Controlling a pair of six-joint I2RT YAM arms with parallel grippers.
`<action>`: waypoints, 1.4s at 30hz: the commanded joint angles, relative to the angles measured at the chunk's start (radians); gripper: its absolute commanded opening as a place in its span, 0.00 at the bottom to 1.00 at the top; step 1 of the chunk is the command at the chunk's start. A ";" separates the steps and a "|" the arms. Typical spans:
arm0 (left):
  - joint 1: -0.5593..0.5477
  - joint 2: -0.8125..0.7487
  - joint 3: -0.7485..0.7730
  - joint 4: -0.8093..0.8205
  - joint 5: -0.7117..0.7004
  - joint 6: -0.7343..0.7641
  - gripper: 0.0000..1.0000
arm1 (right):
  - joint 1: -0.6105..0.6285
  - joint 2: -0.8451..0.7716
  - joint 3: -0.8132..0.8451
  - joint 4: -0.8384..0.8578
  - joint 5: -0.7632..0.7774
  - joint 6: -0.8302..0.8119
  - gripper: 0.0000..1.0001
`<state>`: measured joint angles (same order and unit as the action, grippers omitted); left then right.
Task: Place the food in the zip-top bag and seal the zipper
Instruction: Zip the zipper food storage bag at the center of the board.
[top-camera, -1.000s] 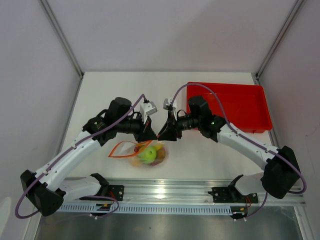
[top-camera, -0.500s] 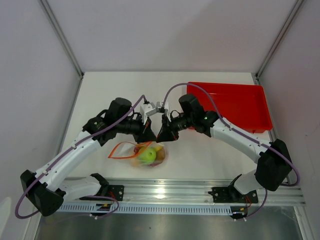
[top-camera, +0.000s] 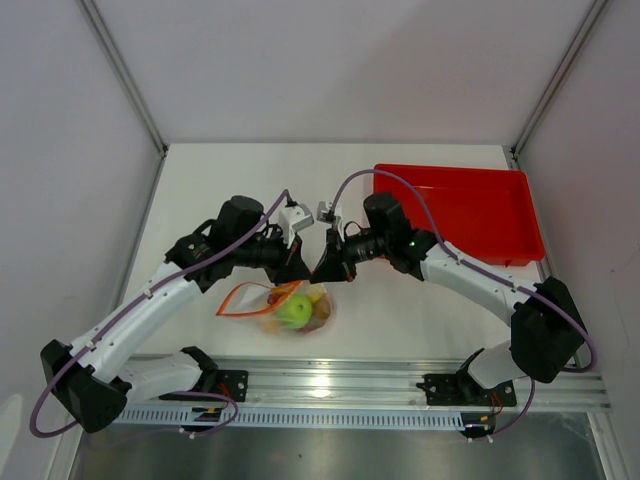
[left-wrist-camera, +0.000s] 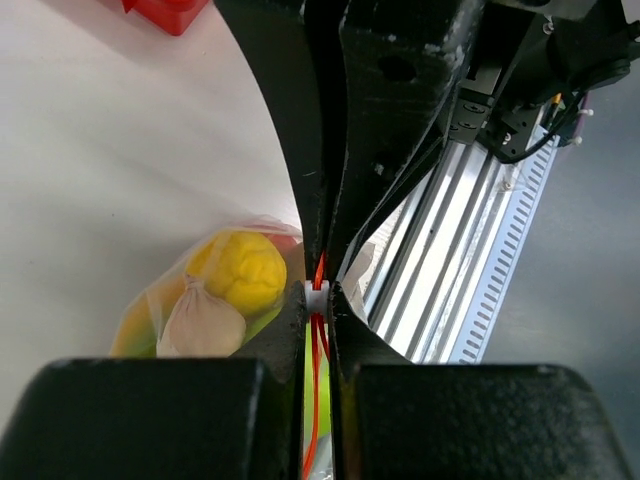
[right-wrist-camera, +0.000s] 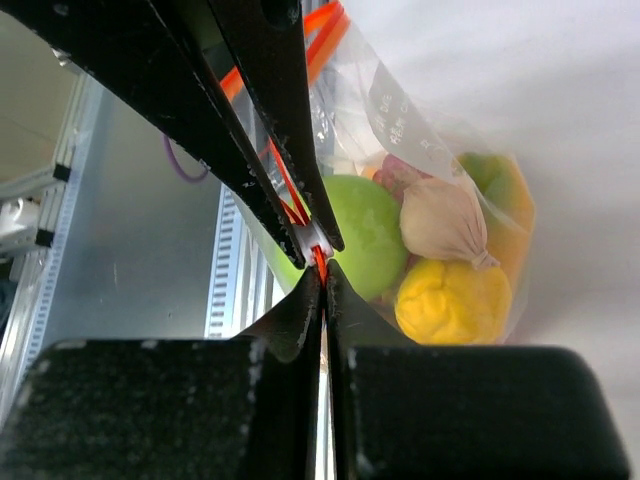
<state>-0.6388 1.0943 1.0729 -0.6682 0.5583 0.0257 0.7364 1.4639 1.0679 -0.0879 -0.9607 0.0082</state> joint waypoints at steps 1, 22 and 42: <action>-0.004 -0.019 0.015 -0.021 -0.046 -0.010 0.07 | -0.015 -0.054 -0.042 0.275 -0.013 0.133 0.00; -0.004 -0.085 -0.001 -0.099 -0.023 -0.017 0.01 | -0.051 -0.066 -0.112 0.401 0.069 0.256 0.00; -0.004 -0.223 -0.053 -0.194 -0.159 -0.127 0.00 | -0.083 -0.142 -0.158 0.347 0.099 0.243 0.00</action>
<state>-0.6388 0.9100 1.0351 -0.7757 0.4122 -0.0628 0.6727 1.3808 0.9249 0.2382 -0.9134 0.2691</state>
